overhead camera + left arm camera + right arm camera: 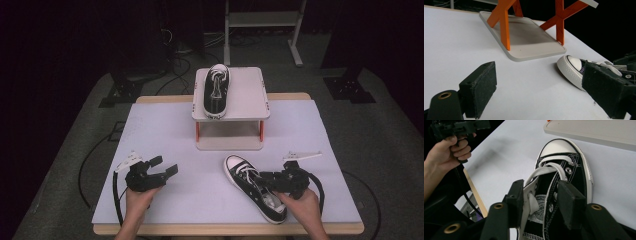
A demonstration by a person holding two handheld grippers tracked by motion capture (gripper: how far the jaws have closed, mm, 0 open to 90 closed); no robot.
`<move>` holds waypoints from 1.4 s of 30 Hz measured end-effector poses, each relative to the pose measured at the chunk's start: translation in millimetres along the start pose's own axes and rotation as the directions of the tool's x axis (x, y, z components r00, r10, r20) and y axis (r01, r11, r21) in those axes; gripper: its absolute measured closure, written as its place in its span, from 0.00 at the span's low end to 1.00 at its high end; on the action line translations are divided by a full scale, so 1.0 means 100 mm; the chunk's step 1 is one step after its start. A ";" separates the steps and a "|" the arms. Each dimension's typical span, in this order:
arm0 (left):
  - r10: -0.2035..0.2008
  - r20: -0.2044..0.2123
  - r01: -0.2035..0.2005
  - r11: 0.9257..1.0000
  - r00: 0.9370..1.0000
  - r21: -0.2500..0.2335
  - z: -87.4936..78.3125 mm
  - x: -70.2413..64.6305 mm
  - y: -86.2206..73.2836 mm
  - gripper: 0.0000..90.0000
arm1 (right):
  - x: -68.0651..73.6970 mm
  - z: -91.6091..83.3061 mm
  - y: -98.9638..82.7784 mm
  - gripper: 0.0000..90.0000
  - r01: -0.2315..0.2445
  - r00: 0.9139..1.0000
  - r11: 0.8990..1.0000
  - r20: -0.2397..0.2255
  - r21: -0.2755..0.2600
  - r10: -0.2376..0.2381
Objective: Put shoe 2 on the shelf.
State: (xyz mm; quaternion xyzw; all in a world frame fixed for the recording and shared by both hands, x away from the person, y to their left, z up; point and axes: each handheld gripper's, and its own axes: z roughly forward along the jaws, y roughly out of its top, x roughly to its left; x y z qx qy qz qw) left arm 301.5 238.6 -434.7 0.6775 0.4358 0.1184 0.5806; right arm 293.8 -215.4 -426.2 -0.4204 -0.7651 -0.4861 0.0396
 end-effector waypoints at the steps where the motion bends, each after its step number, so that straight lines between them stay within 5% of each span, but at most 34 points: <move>1: 0.000 0.000 0.000 1.000 1.000 0.000 0.00 0.00 0.00 0.14 | 0.01 0.00 0.00 0.58 0.011 1.000 1.000 0.005 0.000 -0.011; 12: 0.006 0.000 -0.006 1.000 1.000 0.007 0.01 0.00 -0.01 0.14 | 0.08 -0.03 0.00 0.43 0.001 0.999 1.000 -0.044 0.001 -0.001; 16: 0.004 0.000 -0.004 1.000 1.000 0.008 0.01 0.00 -0.01 0.14 | 0.10 -0.01 -0.01 0.41 0.012 0.999 1.000 -0.032 0.017 -0.011; 17: 0.004 0.000 -0.004 1.000 1.000 0.008 0.01 0.00 -0.01 0.14 | 0.14 0.02 -0.02 0.41 0.033 0.999 0.999 0.014 0.036 -0.033; 19: 0.004 -0.001 -0.004 1.000 1.000 0.009 0.01 0.00 -0.01 0.14 | 0.15 0.03 -0.02 0.41 0.038 0.999 0.998 0.026 0.048 -0.039; 24: 0.001 -0.004 -0.001 1.000 1.000 0.004 0.00 0.01 -0.01 0.14 | 0.18 0.06 -0.06 0.75 0.092 0.985 0.992 0.140 0.082 -0.103; 27: -0.001 -0.004 0.001 1.000 1.000 0.005 0.00 0.02 -0.01 0.14 | 0.11 0.06 -0.07 0.85 0.082 0.988 0.993 0.121 0.086 -0.092; 42: -0.001 -0.009 0.001 1.000 1.000 0.005 0.00 0.02 -0.01 0.14 | -0.07 -0.01 -0.11 0.94 -0.038 0.999 0.999 0.035 0.000 0.038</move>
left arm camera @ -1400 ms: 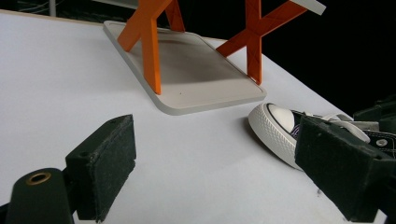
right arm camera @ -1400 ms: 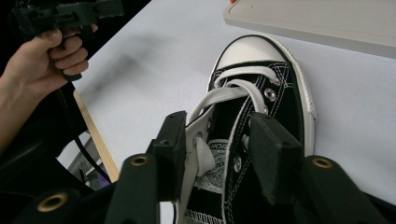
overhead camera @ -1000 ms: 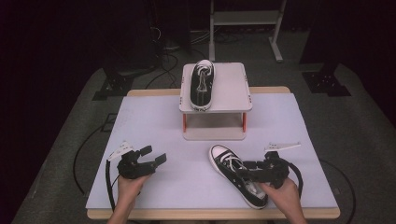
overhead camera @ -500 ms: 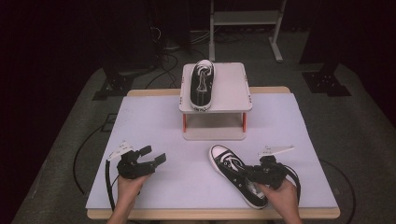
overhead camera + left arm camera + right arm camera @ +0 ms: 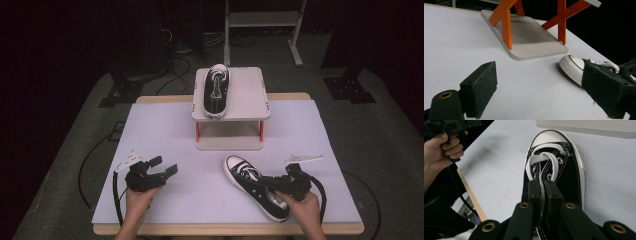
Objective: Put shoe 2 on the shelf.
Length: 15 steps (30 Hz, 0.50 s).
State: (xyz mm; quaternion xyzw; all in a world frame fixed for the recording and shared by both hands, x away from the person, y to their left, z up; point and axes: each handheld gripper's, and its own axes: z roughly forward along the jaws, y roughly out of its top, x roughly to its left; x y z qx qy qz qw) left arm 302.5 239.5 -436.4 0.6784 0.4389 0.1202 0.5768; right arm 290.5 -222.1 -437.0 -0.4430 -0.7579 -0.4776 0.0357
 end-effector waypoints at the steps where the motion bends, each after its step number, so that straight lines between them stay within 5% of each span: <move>1: 0.000 -0.001 0.000 1.000 1.000 0.000 0.00 0.00 0.00 0.14 | 0.00 -0.01 0.00 0.94 -0.005 1.000 1.000 -0.002 -0.001 0.005; 15: -0.007 -0.002 0.007 1.000 1.000 0.000 0.01 -0.01 -0.01 0.14 | -0.08 -0.25 -0.04 0.94 -0.081 0.994 0.992 -0.086 -0.095 0.072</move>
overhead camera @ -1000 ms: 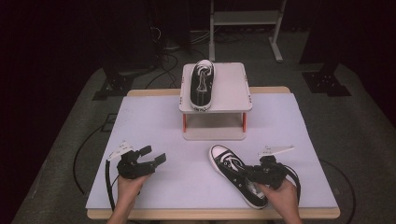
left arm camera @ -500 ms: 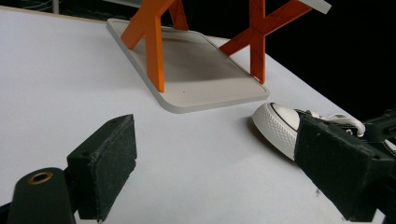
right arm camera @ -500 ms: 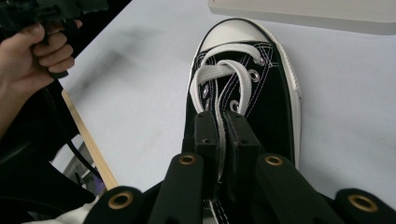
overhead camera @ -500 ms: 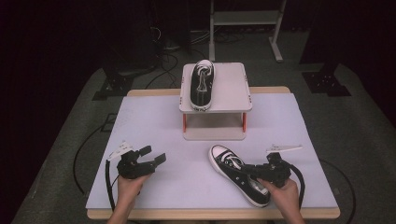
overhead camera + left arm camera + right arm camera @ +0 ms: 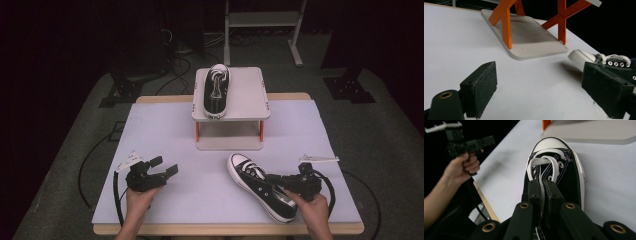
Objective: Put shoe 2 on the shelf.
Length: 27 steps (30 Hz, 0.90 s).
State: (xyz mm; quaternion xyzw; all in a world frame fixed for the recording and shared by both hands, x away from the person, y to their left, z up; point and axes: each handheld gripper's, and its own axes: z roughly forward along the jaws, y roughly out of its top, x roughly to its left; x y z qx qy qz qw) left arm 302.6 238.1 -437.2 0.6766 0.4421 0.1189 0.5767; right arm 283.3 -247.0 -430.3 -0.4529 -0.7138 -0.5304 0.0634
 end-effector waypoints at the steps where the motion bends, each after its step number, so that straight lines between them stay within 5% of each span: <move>1: 0.001 0.000 -0.001 1.000 1.000 0.002 0.00 0.00 0.00 0.14 | 0.00 -0.05 0.00 0.94 -0.012 1.000 1.000 -0.007 -0.021 0.012; 13: 0.003 -0.002 -0.003 1.000 1.000 0.005 0.01 0.00 0.00 0.14 | 0.11 -0.38 0.07 0.94 -0.063 0.996 0.988 -0.071 -0.141 0.053; 27: -0.005 -0.007 0.005 1.000 1.000 0.007 0.01 0.00 -0.01 0.14 | 0.29 -0.77 0.42 0.94 -0.069 0.994 0.956 -0.105 -0.286 0.040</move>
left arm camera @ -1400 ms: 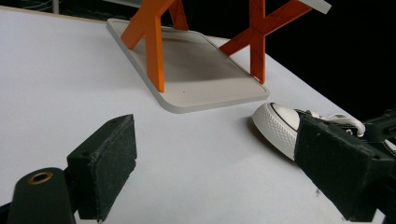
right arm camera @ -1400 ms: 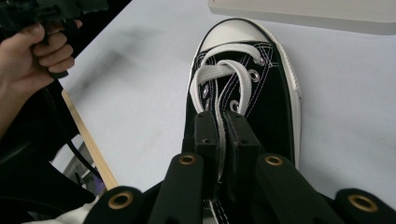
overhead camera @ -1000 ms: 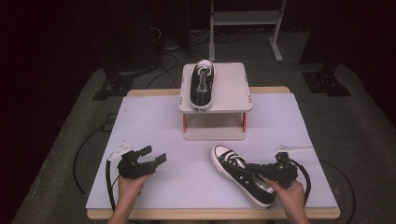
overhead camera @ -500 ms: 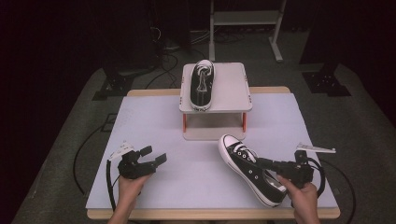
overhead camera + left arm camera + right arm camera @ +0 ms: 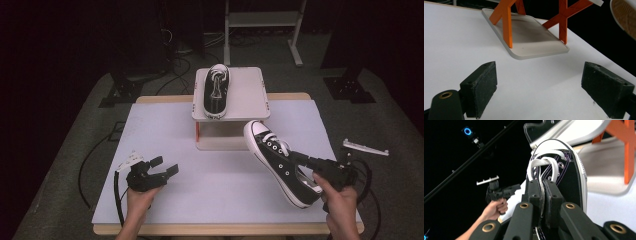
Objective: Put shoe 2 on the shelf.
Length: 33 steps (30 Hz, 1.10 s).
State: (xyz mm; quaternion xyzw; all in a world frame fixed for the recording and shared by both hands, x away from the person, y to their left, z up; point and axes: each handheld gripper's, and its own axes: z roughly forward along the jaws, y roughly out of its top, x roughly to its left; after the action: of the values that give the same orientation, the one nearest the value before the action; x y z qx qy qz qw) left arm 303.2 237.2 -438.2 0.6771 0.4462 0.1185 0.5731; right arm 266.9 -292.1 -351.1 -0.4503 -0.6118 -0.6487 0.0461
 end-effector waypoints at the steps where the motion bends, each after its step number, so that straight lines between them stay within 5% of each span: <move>1: -0.001 -0.002 0.001 1.000 1.000 0.000 0.00 0.00 0.00 0.14 | 0.02 0.00 0.04 0.94 0.005 1.000 1.000 0.003 -0.004 -0.005; 19: 0.005 -0.003 -0.005 1.000 1.000 -0.004 -0.02 0.02 0.00 0.14 | 0.08 0.40 0.68 0.94 0.025 0.999 0.997 0.048 -0.069 -0.022; 33: 0.007 -0.002 -0.007 1.000 1.000 -0.010 -0.03 0.02 0.00 0.14 | -0.05 0.96 1.06 0.94 -0.018 0.985 0.994 0.168 -0.106 0.036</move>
State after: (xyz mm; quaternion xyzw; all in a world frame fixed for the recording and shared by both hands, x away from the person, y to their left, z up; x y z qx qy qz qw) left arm 302.9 240.7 -438.1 0.6758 0.4437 0.1232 0.5756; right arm 385.3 -240.6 -289.3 -0.5138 -0.5727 -0.6384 -0.0209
